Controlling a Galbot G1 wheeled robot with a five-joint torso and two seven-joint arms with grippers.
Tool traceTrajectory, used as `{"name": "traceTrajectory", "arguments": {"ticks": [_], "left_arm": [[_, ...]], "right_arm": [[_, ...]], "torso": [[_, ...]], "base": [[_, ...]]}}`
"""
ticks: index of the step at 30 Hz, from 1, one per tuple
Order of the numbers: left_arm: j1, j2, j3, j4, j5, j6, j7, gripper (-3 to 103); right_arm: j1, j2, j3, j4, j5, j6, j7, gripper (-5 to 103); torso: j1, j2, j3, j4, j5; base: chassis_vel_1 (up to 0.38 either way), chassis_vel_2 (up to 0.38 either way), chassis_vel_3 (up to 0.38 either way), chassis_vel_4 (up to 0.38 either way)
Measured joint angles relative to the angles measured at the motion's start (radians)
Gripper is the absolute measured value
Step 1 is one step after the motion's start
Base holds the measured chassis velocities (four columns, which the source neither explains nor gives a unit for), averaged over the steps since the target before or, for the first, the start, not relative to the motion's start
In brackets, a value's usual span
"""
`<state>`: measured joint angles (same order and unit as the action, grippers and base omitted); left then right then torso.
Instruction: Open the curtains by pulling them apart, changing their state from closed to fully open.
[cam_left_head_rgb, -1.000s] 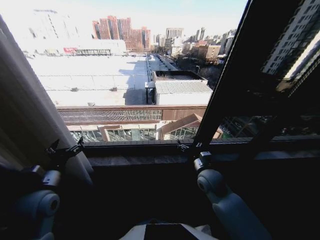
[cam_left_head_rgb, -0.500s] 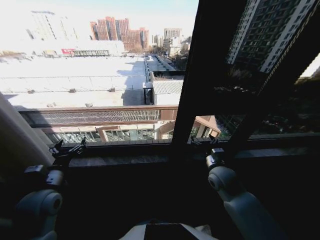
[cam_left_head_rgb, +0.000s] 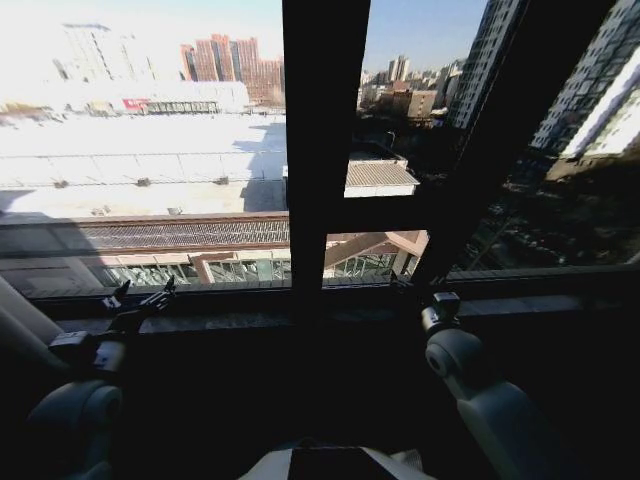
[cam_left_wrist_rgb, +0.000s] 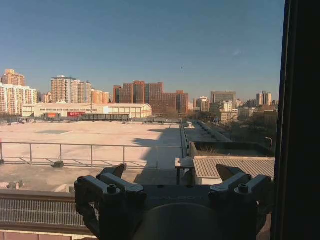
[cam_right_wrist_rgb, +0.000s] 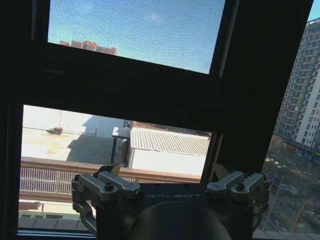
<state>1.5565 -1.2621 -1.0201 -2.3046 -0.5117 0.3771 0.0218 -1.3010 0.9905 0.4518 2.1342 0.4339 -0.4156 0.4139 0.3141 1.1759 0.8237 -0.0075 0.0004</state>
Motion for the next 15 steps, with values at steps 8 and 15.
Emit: {"name": "traceTrajectory", "arguments": {"ticks": [8,15], "left_arm": [[-0.004,-0.005,0.005,0.000,0.003,0.001,0.000,100],[0.000,-0.015,0.010,-0.016,0.006,0.002,0.000,100]], "right_arm": [[-0.047,0.004,0.023,0.035,-0.001,-0.006,-0.005,100],[-0.074,0.009,0.030,0.048,-0.010,0.001,-0.010,100]], "torso": [[0.000,0.000,0.000,-0.0003,-0.0002],[0.000,0.000,0.000,-0.0002,0.0007]], "base": [[-0.273,-0.437,0.268,0.436],[-0.113,-0.403,0.128,0.402]]}}
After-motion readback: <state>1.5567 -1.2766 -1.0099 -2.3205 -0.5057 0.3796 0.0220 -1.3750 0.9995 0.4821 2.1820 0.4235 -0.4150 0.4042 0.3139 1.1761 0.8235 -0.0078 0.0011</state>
